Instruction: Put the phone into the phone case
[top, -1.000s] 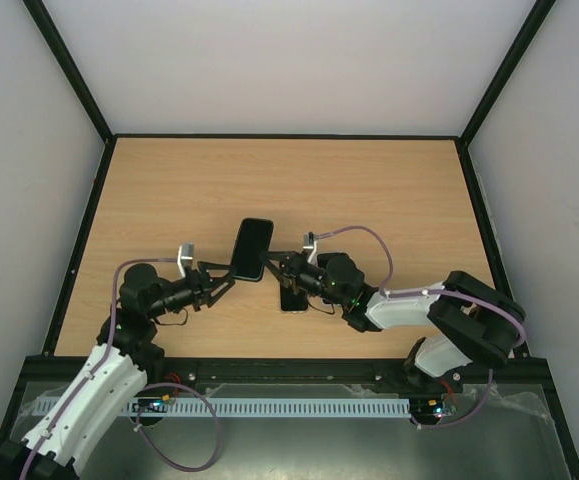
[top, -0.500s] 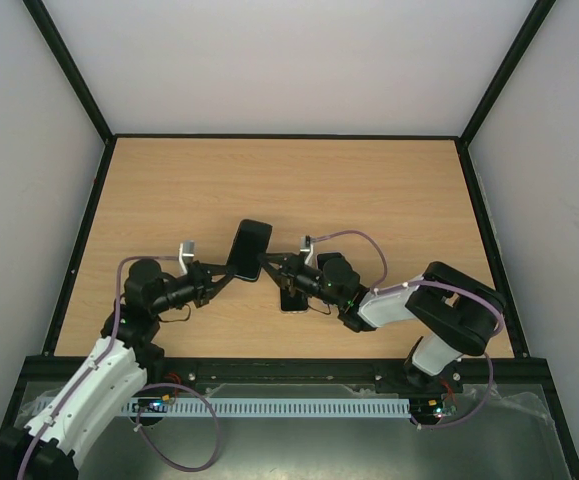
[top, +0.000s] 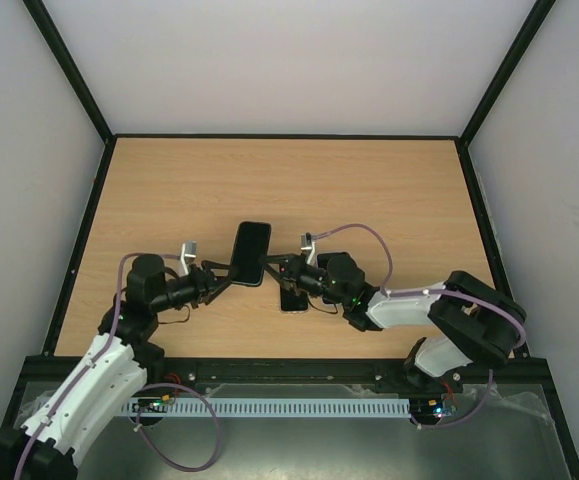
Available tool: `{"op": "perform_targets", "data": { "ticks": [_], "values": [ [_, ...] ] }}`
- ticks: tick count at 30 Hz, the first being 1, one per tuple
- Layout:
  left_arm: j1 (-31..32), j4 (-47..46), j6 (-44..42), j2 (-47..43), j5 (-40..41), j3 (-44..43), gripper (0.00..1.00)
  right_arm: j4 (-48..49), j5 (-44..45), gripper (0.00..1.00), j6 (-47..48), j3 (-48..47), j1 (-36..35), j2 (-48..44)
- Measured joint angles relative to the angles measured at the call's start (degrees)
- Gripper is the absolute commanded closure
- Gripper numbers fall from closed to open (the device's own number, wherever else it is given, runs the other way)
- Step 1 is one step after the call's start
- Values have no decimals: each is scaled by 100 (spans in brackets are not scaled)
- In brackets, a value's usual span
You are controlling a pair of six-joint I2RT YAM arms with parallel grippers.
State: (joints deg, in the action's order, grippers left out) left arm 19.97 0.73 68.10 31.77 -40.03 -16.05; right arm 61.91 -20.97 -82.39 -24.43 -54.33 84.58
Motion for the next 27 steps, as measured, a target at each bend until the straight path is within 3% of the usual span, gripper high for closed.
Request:
{"op": "perform_targets", "data": {
  "ticks": [3, 6, 15, 19, 24, 27],
  "values": [
    [0, 2, -184, -59, -24, -9, 41, -118, -258, 98, 214, -15, 7, -177],
    [0, -109, -284, -66, -107, -9, 46, -212, -584, 97, 376, -44, 11, -293],
    [0, -619, -310, -2, -365, -68, 88, -592, -1145, 91, 745, -155, 17, -501],
    [0, -946, -101, -72, -437, -48, 97, -662, -1167, 78, 763, -175, 57, -542],
    [0, -1054, 66, -107, -391, 35, 98, -645, -1167, 53, 702, -173, 42, -553],
    [0, -1058, 103, -68, -323, 55, 98, -590, -1167, 46, 608, -125, 9, -553]
  ]
}}
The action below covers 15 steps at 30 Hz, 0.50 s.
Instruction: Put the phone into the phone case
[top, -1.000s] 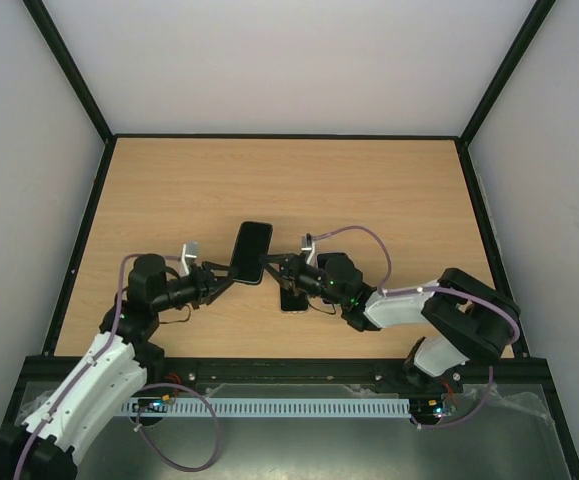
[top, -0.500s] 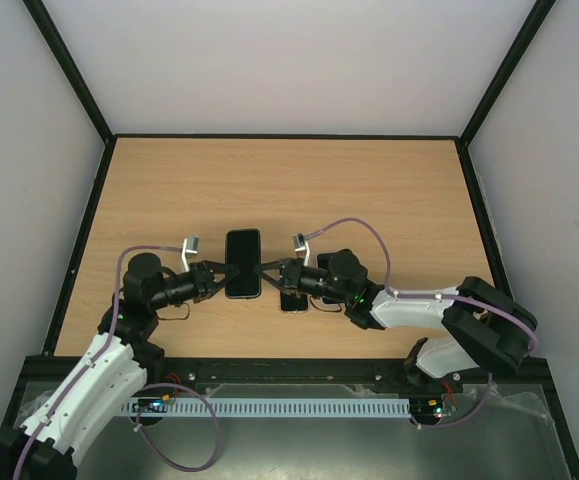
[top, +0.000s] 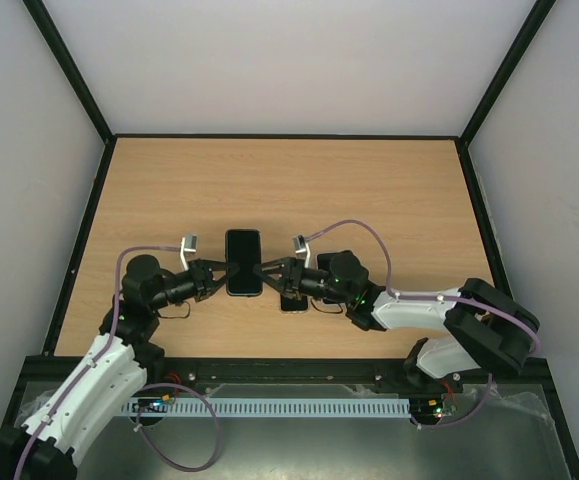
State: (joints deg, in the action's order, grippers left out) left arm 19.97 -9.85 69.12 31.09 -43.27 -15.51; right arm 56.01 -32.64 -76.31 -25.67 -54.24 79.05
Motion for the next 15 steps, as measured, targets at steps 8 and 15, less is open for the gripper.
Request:
{"op": "perform_targets", "data": {
  "ticks": [8, 15],
  "values": [
    [-2, -168, 85, 50, 184, 24, 98, 251, -2, 48, -348, 291, -260, 11],
    [-2, -299, 94, 50, 282, 24, 98, 463, 17, 86, -584, 310, -391, 52]
  ]
}}
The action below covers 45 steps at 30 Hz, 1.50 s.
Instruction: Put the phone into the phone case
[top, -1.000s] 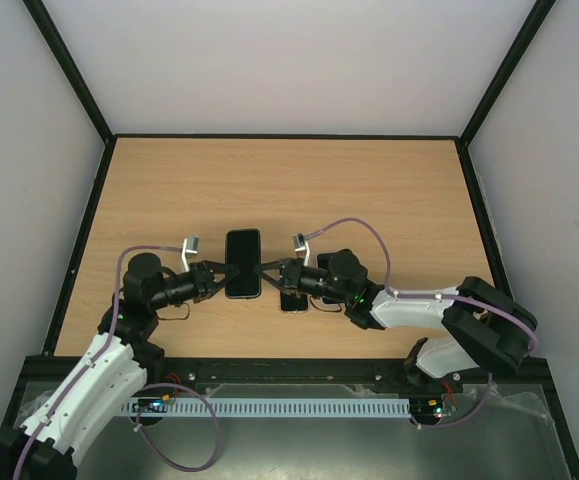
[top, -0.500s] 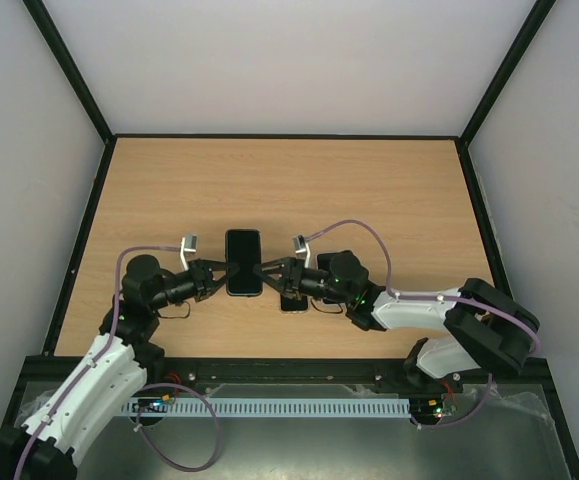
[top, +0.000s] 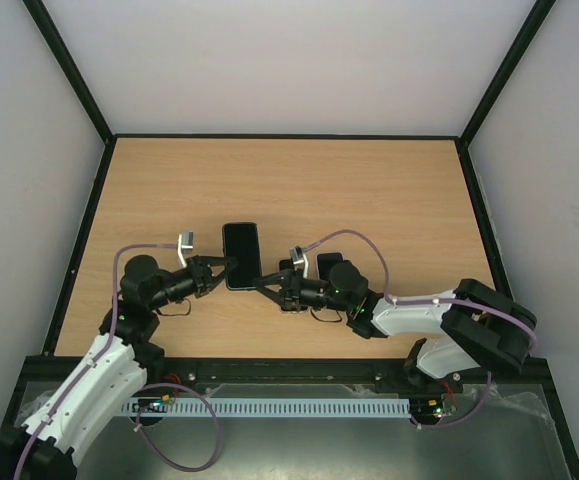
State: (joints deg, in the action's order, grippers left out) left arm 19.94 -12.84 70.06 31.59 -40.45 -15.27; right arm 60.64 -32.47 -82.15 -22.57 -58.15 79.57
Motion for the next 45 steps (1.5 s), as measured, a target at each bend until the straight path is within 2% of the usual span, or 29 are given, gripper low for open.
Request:
{"op": "perform_targets", "data": {
  "ticks": [2, 9, 16, 17, 21, 23, 25, 36, 45],
  "values": [
    [0, 33, -133, 2, 42, -11, 98, -20, 33, 97, -74, 24, 0, 2],
    [2, 553, -636, 162, 83, -197, 98, 28, 120, 98, -315, 114, -17, -2],
    [2, 470, -686, 321, -133, -269, 98, -61, 129, 97, 420, 177, -22, -197],
    [2, 404, -664, 293, -186, -269, 98, -125, 131, 93, 560, 177, -22, -282],
    [11, 173, -413, 94, -345, -267, 98, -413, 109, 65, 1150, 142, -44, -643],
    [2, 181, -225, -17, -332, -254, 98, -522, 116, 56, 1410, 125, -63, -802],
    [-2, 188, -13, -105, -293, -221, 98, -549, 136, 53, 1670, 114, -68, -894],
    [-28, 201, 831, -358, -42, -103, 98, -551, 280, 58, 2131, -85, -168, -719],
    [-37, 175, 1174, -452, 68, -76, 98, -575, 459, 63, 2293, -221, -273, -612]
  ]
}}
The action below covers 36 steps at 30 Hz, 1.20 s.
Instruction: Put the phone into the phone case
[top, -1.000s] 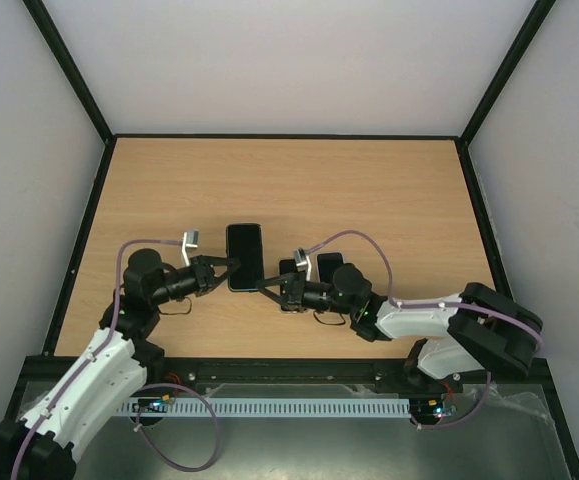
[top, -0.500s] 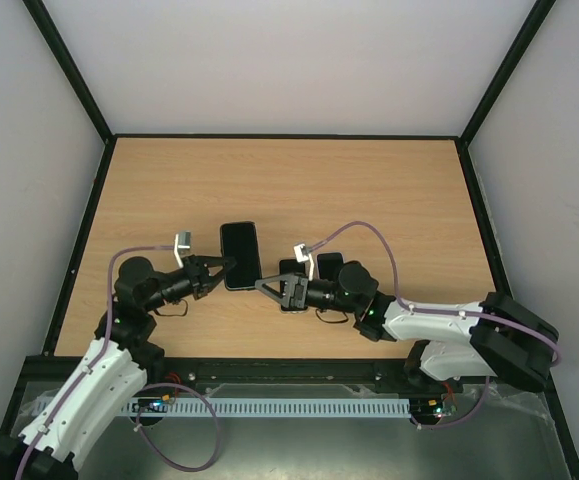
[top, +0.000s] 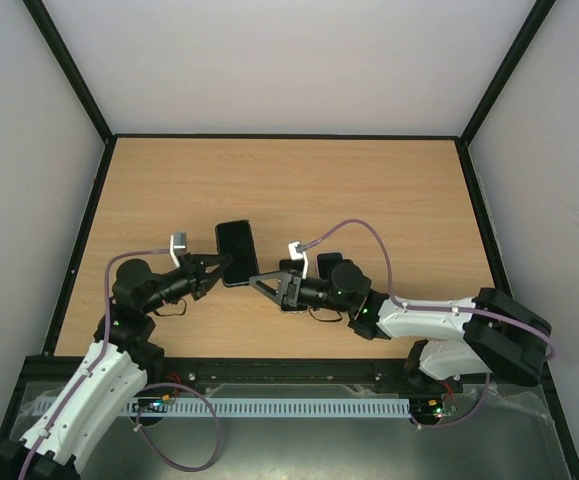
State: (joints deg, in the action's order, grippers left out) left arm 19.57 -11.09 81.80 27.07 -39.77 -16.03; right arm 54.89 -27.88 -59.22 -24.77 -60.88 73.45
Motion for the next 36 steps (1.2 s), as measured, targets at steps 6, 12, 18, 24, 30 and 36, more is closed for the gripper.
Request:
{"op": "perform_targets", "data": {
  "ticks": [6, 12, 18, 24, 30, 36],
  "values": [
    [-15, -48, 144, -17, 101, 31, 98, -28, 92, 66, 79, -188, -59, 232],
    [-15, -61, 264, -26, 101, 37, 98, -26, 116, 72, 245, -280, -144, 356],
    [-15, -225, 387, -33, 79, 66, 98, 42, 146, 92, 400, -278, -168, 304],
    [-15, -588, 614, -48, -39, 164, 98, 70, 157, 97, 791, -260, -190, 208],
    [-15, -778, 717, -85, -111, 195, 98, -52, 94, 95, 1641, -306, -199, 109],
    [-26, -953, 769, -127, -181, 212, 98, -391, -138, 96, 2780, -413, -177, -28]
  ]
}}
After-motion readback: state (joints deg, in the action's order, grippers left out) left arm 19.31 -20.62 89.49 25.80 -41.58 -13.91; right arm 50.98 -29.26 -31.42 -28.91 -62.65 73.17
